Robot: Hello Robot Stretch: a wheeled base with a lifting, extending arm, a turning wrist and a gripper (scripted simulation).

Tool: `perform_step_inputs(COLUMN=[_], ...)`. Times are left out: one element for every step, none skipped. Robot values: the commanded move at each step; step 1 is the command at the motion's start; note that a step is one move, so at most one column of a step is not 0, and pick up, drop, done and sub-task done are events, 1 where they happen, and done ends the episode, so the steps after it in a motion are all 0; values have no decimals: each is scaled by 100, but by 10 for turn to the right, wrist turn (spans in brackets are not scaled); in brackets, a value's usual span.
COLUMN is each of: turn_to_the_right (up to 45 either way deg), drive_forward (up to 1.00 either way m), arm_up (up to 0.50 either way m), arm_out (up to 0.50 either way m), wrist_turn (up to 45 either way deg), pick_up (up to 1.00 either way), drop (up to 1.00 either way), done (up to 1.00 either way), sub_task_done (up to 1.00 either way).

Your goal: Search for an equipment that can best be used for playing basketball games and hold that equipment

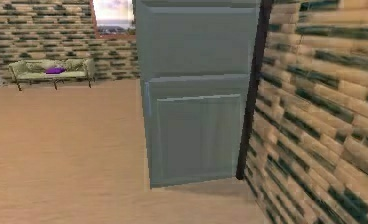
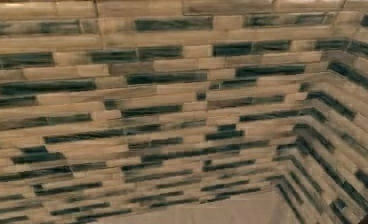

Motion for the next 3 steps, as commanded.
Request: perform_step_inputs(turn_to_the_right=[-240, -30, 0], drive_forward=[0, 0, 100], arm_up=[0, 0, 0], arm_out=[0, 0, 0], wrist_turn=[0, 0, 0], pick_up=[0, 0, 0], drop=[0, 0, 0], done=[0, 0, 0], sub_task_done=[0, 0, 0])
